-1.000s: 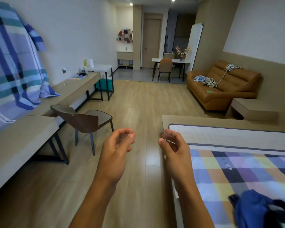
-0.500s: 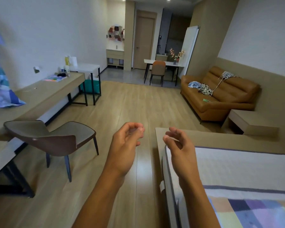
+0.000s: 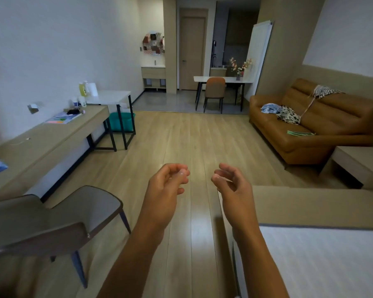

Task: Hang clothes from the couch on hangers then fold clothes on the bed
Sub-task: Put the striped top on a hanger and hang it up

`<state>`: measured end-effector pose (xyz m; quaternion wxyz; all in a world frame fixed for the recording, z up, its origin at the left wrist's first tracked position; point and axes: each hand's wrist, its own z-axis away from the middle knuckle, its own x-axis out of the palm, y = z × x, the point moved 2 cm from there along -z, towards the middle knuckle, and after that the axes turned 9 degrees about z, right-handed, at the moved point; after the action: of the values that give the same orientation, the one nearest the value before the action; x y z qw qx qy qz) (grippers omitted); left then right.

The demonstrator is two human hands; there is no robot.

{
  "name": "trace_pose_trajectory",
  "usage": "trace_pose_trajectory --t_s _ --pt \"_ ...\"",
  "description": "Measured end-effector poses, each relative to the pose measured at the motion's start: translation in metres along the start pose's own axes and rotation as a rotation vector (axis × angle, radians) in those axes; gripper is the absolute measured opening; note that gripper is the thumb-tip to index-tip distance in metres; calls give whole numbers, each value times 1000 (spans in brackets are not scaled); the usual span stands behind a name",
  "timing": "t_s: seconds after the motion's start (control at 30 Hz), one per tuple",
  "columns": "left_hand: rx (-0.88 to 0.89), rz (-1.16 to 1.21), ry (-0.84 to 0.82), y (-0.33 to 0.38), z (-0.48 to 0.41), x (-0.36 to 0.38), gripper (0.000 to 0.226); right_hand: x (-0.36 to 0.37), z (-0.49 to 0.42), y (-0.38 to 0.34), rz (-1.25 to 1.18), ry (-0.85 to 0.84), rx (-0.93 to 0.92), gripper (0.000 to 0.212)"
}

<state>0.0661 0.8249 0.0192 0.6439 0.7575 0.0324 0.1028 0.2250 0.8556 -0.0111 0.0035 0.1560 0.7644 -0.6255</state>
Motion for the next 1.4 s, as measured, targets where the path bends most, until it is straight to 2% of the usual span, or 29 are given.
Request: trace_pose_trajectory --t_s 0.23,0.43,0.8,1.13,1.4 --pt "35 -18 42 -15 -182 23 19 53 -187 9 -28 -50 -24 31" --pt "30 -12 54 -45 -317 32 20 106 -307 42 30 -88 13 31" --pt "-1 29 -120 -105 -627 61 16 192 -577 95 106 87 51 30" --pt "-118 66 -333 -151 -858 163 16 188 -786 153 87 344 186 31" --pt "-80 9 -464 -203 -1038 305 17 146 -991 227 45 420 198 27"
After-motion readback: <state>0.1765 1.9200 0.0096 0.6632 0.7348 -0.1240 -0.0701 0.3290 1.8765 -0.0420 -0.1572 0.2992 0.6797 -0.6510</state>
